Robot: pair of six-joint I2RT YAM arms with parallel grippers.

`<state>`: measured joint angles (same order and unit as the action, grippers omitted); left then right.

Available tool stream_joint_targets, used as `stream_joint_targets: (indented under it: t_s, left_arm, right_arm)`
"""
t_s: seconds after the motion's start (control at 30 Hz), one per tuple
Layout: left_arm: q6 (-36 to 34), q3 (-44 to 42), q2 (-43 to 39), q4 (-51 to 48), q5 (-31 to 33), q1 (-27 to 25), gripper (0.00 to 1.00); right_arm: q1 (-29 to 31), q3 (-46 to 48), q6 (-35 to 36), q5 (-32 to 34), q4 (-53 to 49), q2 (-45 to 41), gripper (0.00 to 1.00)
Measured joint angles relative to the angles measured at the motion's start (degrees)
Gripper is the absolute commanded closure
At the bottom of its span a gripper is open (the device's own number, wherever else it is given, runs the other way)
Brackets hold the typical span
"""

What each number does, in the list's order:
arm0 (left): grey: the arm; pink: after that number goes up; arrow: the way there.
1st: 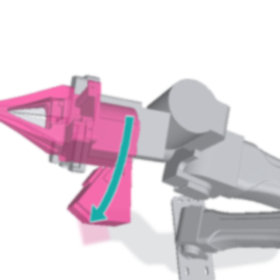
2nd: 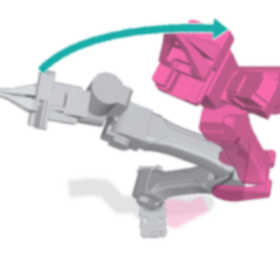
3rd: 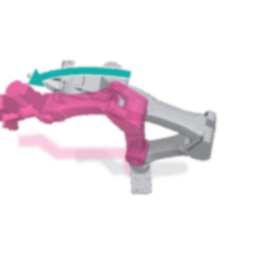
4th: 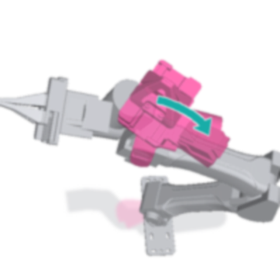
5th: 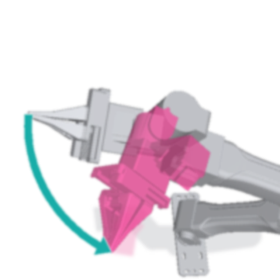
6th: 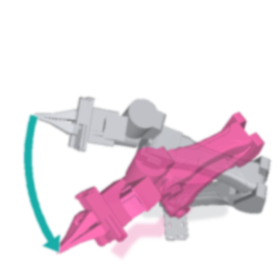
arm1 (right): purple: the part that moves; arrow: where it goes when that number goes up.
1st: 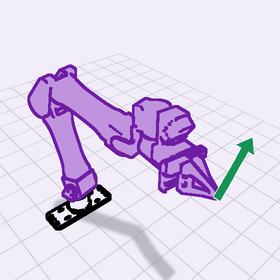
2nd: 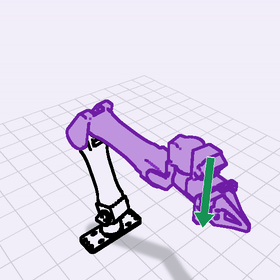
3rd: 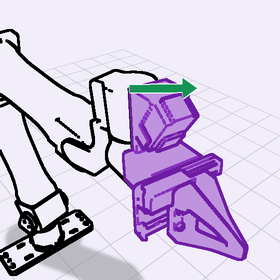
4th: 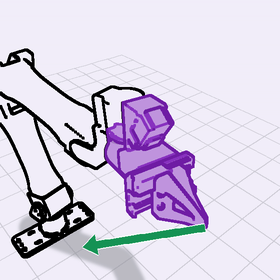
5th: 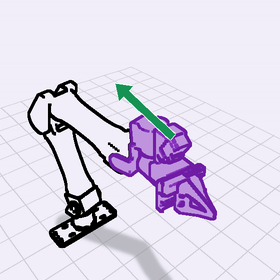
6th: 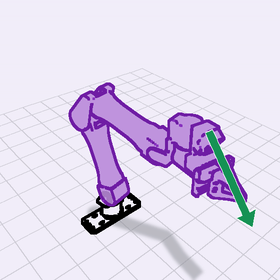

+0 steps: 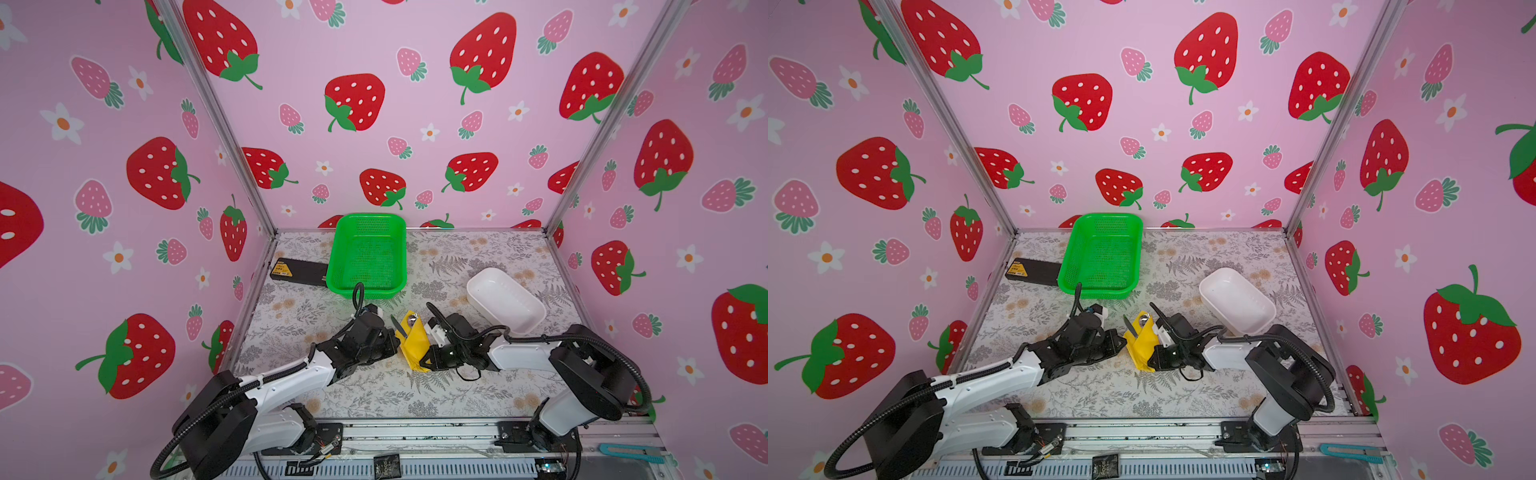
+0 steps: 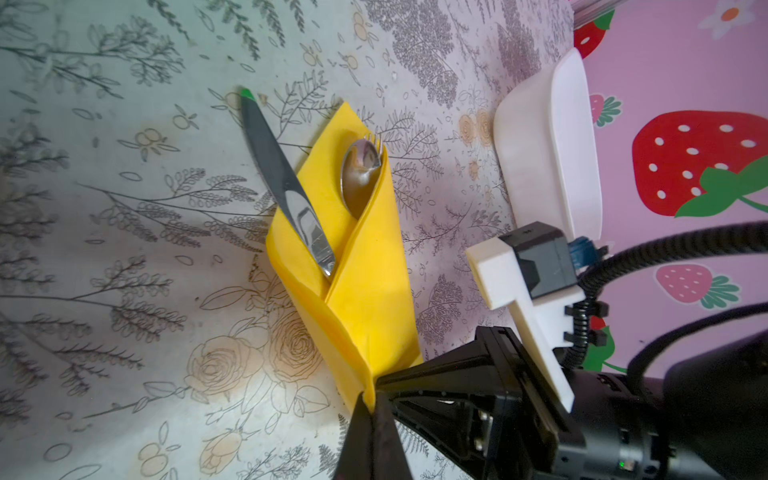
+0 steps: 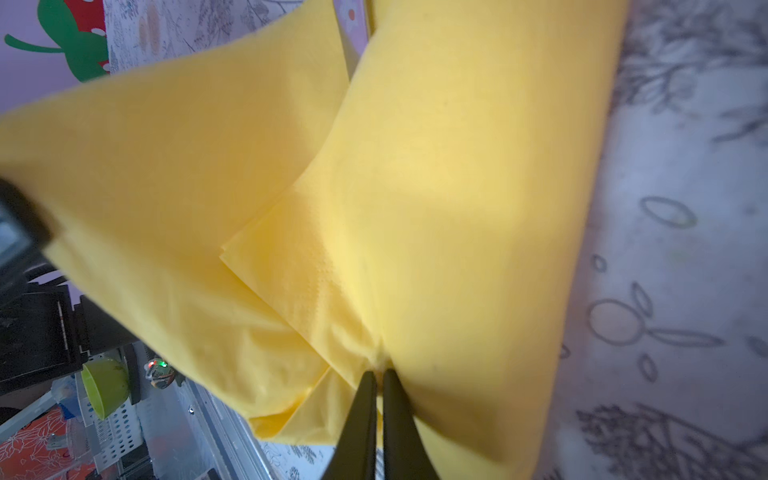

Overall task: Place the utensils on the paper napkin and roll it up
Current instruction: 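Move the left gripper to the napkin's base and pinch it beside the right gripper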

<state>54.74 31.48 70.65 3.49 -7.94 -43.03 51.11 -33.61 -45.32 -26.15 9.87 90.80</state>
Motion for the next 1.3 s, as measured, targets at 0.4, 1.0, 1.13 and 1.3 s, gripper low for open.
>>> stream_joint_targets:
  t_s: [0.4, 1.0, 1.13, 1.3]
  left_arm:
    - [-4.42, 9.97, 7.67, -1.86, -2.62, -2.38, 1.00]
    - [-4.48, 13.20, 10.82, -2.51, -3.17, -2.62, 1.00]
    - [-4.57, 15.47, 13.18, -2.47, -4.09, -2.69, 1.00]
    - [-4.59, 17.46, 16.11, -2.38, -5.22, -3.28, 1.00]
  right_arm:
    - [-0.39, 0.59, -0.09, -0.22, 0.37, -1.14, 0.88]
    - [-1.79, 1.79, 0.26, 0.50, -0.15, -2.80, 0.91]
    - [-1.79, 1.97, 0.42, 0.48, 0.35, -2.45, 0.92]
    - [-1.79, 2.19, 0.46, 0.39, 1.03, -2.03, 0.91]
